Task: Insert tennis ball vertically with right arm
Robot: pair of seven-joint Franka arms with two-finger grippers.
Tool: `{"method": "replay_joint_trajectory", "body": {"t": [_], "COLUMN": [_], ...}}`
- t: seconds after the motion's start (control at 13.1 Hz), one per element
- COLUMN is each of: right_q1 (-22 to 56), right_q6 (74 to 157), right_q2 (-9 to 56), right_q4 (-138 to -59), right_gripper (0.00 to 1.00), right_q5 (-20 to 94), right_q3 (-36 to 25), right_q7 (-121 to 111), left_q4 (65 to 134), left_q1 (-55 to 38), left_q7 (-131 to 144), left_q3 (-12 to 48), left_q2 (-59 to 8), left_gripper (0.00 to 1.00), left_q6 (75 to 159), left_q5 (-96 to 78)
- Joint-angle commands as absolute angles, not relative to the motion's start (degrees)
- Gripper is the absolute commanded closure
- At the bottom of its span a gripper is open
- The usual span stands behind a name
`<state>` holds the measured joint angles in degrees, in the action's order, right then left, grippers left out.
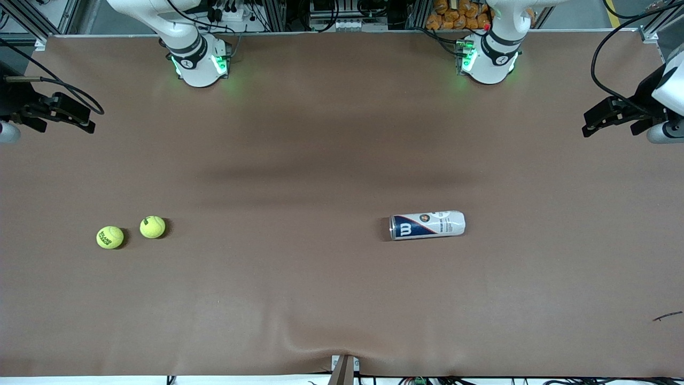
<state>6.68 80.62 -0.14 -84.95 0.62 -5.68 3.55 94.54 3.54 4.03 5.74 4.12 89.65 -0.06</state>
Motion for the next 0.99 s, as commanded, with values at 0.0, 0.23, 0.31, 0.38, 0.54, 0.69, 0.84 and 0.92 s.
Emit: {"method": "replay_joint_trajectory", "body": {"t": [0.0, 0.23, 0.31, 0.38, 0.54, 0.69, 0.84, 0.92], "right_q1": [6.15, 5.89, 5.98, 5.89, 5.71, 4.31, 3.96, 3.78], "right_q6": [79.98, 80.07, 79.98, 79.89, 79.98, 79.98, 80.16, 80.33], "right_q2": [-0.70, -0.62, -0.53, -0.53, -0.44, -0.44, -0.35, -0.35], "right_q4": [-85.17, -85.17, -85.17, -85.43, -85.43, -85.25, -85.25, -85.17], "right_gripper": [0.00, 0.00, 0.00, 0.00, 0.00, 0.00, 0.00, 0.00], "right_q5": [0.44, 0.53, 0.53, 0.44, 0.18, 0.52, 0.09, 0.17], "right_q3": [-5.62, -5.62, -5.54, -5.54, -5.62, -5.62, -5.71, -6.06], "right_q7": [4.04, 4.13, 4.13, 4.04, 3.96, 3.52, 3.16, 3.08], "left_q4": [93.16, 92.99, 92.47, 92.29, 91.76, 91.67, 92.02, 92.02], "left_q1": [3.69, 3.87, 3.87, 3.87, 3.87, 3.87, 3.78, 3.78], "left_q7": [4.75, 4.66, 4.66, 4.57, 4.49, 4.39, 4.22, 3.78], "left_q3": [5.89, 5.80, 5.80, 5.80, 5.80, 5.80, 5.80, 5.80], "left_q2": [3.69, 3.69, 3.60, 3.17, 2.90, 2.11, 2.11, 2.11], "left_gripper": [0.00, 0.00, 0.00, 0.00, 0.00, 0.00, 0.00, 0.00], "left_q6": [88.50, 88.50, 88.51, 88.51, 88.51, 88.42, 88.42, 88.42], "left_q5": [-0.44, -0.53, -0.35, -0.44, -0.35, -0.26, -0.26, -0.26]}}
